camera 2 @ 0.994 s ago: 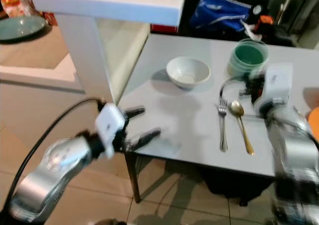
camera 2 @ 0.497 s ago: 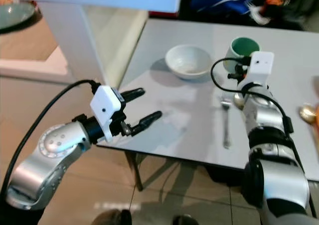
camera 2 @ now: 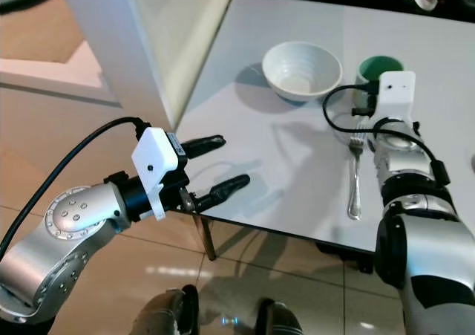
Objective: Setting the table
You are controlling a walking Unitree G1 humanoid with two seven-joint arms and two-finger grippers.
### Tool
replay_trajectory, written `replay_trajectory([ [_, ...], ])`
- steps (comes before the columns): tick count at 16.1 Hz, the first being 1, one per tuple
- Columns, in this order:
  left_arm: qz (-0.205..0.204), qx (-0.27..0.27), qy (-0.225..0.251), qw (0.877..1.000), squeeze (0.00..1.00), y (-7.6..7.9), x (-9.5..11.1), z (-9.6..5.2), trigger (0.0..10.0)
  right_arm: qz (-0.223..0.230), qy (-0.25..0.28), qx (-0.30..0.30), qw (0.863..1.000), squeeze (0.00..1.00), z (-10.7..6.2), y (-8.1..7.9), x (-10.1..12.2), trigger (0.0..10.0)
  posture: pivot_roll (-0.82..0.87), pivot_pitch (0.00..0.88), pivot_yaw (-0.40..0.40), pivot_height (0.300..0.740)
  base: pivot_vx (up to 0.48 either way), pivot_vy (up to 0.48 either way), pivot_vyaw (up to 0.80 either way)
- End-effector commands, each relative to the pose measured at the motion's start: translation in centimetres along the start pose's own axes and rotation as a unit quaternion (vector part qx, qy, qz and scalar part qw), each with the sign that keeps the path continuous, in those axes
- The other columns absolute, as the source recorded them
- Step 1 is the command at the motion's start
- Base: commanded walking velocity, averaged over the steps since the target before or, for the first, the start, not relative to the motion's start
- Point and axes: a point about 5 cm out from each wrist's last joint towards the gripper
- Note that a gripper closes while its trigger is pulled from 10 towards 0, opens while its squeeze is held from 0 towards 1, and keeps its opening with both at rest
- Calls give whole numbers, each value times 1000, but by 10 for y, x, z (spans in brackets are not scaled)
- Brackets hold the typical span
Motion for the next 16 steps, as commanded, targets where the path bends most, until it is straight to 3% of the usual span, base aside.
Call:
replay_trajectory([
  [1, 0, -24, 0, 1000, 0, 7, 3, 0, 10000, 7, -1, -2, 1000, 0, 0, 3, 0, 10000, 211, 258, 26, 740, 0, 0, 0],
  [3, -4, -38, -7, 999, 0, 10, 3, 1, 10000, 54, -13, 11, 998, 0, 0, 0, -4, 10000, 216, 257, 28, 740, 0, 0, 0],
  [5, -10, -46, -9, 999, 0, 12, 3, 1, 10000, 75, -15, 29, 997, 318, 0, -5, -6, 10000, 212, 253, 29, 740, 0, 0, 0],
  [7, -14, -48, -9, 999, 0, 13, 4, 1, 10000, 85, -10, 41, 996, 855, 0, -8, -5, 10000, 207, 249, 28, 740, 0, 0, 0],
  [8, -15, -49, -9, 999, 0, 14, 4, 2, 10000, 86, -10, 43, 995, 1000, 0, -9, -5, 10000, 204, 247, 27, 740, 0, 0, 0],
  [15, -16, -65, 3, 998, 0, 10, 2, 13, 10000, 93, 12, 29, 995, 1000, 0, 11, 3, 10000, 113, 156, 48, 740, 0, 0, 0],
  [16, -17, -62, 7, 998, 0, 8, 1, 15, 10000, 95, 26, 30, 995, 259, 0, 16, 9, 10000, 92, 133, 53, 740, 0, 0, 0],
])
Point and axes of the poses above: a point about 5 cm out from each wrist's last joint towards the gripper, its own z axis pointing out of the wrist towards the gripper, its own x axis along the axis of the wrist's last joint, y = z × x, and after that the axes turned 10 degrees about -z, right-handed
